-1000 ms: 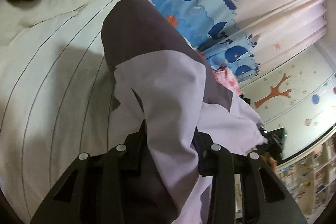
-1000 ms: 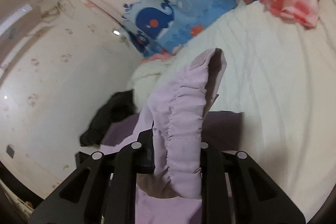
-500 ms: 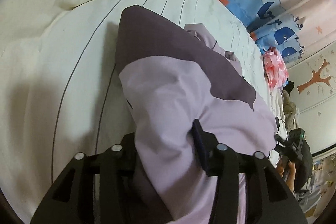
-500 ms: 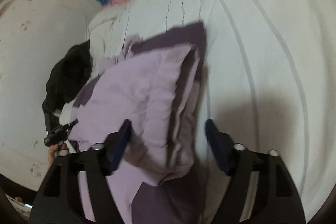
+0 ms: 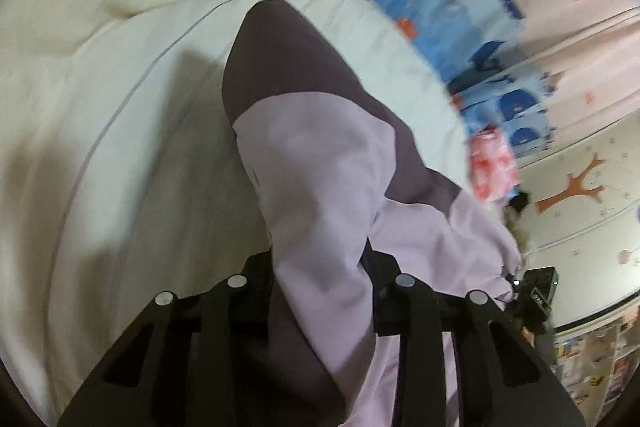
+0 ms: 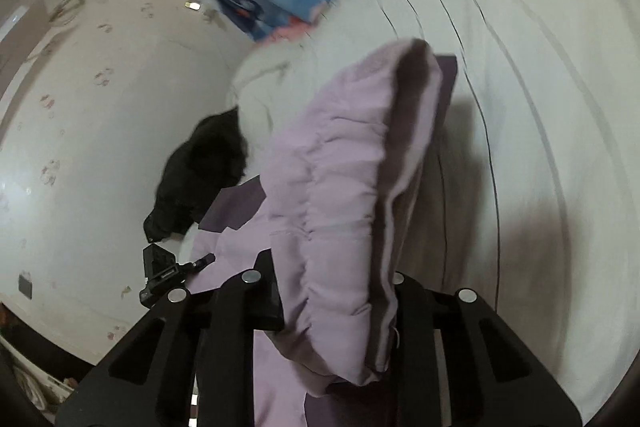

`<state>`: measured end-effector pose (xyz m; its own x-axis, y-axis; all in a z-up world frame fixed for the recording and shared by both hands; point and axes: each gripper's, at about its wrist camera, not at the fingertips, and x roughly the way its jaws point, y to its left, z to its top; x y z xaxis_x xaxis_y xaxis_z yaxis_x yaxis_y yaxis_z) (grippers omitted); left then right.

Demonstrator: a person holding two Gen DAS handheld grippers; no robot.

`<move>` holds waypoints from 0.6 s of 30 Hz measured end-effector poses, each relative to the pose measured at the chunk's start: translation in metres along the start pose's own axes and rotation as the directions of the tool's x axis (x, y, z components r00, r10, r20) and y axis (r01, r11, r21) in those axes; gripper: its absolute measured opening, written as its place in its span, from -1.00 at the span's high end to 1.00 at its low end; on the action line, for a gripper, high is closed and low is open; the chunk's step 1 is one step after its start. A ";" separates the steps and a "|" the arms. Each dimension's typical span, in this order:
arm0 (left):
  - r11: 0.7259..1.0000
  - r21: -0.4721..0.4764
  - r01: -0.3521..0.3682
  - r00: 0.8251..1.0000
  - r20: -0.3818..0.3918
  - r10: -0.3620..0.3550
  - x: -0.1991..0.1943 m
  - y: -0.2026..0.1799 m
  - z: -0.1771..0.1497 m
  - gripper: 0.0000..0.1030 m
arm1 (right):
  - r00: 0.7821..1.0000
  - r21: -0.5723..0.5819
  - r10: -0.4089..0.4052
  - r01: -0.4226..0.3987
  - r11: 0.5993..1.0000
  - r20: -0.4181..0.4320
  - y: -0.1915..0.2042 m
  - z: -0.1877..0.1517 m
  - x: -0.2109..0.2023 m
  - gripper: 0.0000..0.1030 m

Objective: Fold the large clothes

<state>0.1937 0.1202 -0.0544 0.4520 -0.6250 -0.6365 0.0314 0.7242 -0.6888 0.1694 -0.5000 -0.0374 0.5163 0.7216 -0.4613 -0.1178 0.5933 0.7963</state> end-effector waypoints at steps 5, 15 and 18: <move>0.994 -0.020 0.104 0.995 -0.004 -0.104 0.014 -0.036 -0.004 0.36 | 0.997 -0.038 -0.050 0.052 0.998 0.052 0.016 0.038 -0.057 0.56; 0.998 -0.047 0.042 0.976 -0.210 -0.051 0.113 -0.003 -0.029 -0.15 | 0.983 0.221 -0.174 0.182 0.958 -0.052 -0.144 0.010 -0.042 -0.31; 0.998 0.067 0.019 0.977 -0.214 -0.004 0.051 -0.007 -0.036 -0.31 | 0.984 0.159 -0.168 0.174 0.972 -0.053 -0.119 -0.020 -0.081 -0.38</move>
<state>0.1843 0.0732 -0.0948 0.2510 -0.6755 -0.6933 0.0994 0.7305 -0.6757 0.1243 -0.6219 -0.1030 0.4835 0.6297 -0.6081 0.1104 0.6453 0.7559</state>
